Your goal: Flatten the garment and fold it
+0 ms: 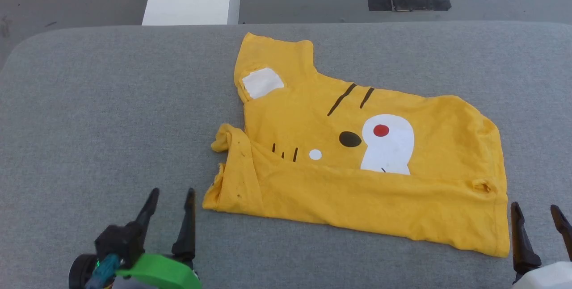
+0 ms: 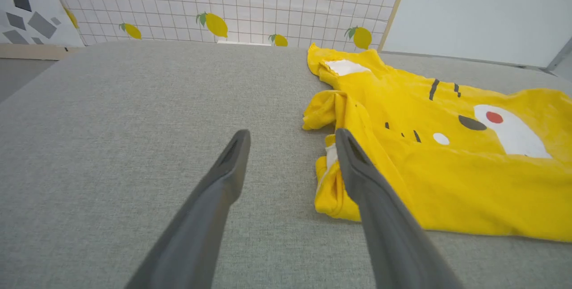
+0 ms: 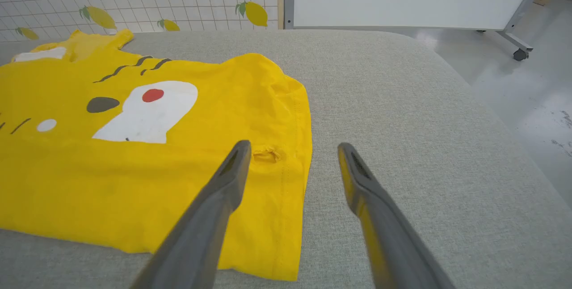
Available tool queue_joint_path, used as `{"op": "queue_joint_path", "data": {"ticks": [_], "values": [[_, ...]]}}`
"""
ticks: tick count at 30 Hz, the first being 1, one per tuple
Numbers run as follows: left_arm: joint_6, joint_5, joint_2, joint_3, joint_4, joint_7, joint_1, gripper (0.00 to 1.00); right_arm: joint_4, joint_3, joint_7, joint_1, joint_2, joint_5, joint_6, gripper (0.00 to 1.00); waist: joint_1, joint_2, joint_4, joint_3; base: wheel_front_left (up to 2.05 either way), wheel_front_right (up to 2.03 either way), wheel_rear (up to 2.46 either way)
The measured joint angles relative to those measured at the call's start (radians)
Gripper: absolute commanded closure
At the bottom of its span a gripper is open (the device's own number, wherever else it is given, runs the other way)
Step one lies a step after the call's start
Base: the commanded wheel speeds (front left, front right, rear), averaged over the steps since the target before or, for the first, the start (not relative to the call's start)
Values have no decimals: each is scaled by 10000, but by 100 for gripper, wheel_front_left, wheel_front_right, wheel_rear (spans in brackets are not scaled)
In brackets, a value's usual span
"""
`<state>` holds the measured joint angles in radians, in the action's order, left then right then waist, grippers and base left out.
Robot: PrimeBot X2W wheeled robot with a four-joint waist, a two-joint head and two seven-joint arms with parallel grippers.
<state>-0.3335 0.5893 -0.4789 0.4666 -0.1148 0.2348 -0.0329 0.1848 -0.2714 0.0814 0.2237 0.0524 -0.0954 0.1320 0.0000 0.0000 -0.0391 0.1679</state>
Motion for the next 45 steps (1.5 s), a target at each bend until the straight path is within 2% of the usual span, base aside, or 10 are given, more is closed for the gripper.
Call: {"op": "queue_joint_path", "data": {"ticks": [6, 12, 15, 27, 28, 30, 36, 39, 42, 45], "values": [[1047, 136, -654, 667, 111, -2059, 1205, 0, -69, 77, 33, -141, -6, 6, 0, 0, 0, 0, 75, 71, 0, 0, 0], [1981, 792, -1156, 1103, 320, -4144, 2219, 0, -176, 263, 79, -201, -8, -15, 0, 0, 0, 0, 57, 244, 0, 0, 0], [2219, 1152, -1198, 1208, 443, -4803, 2455, 0, -230, 372, 79, -202, -10, -50, 0, 0, 0, 0, 3, 376, 0, 0, 0], [2968, 1848, -1124, 1712, 1689, -6303, 3301, 0, -295, 479, 111, -461, -10, -128, 0, 0, 0, 0, -289, 1142, 0, 0, 0], [3010, 1894, -1093, 1720, 1791, -6368, 3414, 9, -299, 481, 113, -485, -12, -128, 0, 0, 0, 0, -316, 1189, 0, 0, 0], [3114, 1948, -984, 1756, 2006, -6397, 3566, 100, -318, 504, 153, -538, -12, -127, 0, 0, 0, 0, -364, 1242, 0, 0, 0], [3421, 2127, -654, 1758, 2560, -6008, 3645, 100, -362, 805, 422, -717, 54, 50, 0, 0, 0, 0, -429, 1089, 0, 0, 0], [3411, 2226, -589, 1632, 2642, -5636, 3507, 100, -251, 986, 725, -897, 502, 113, 0, 0, 0, 0, -428, 909, 0, 0, 0], [3256, 2299, -585, 1480, 2594, -5267, 3189, 100, -90, 1020, 1210, -1073, 913, -13, 0, 0, 0, 0, -427, 752, 0, 0, 0], [2997, 2297, -642, 1300, 2359, -4953, 2910, 100, -82, 955, 2196, -1099, 1275, -322, 0, 0, 0, 0, -406, 707, 0, 0, 0]]}}
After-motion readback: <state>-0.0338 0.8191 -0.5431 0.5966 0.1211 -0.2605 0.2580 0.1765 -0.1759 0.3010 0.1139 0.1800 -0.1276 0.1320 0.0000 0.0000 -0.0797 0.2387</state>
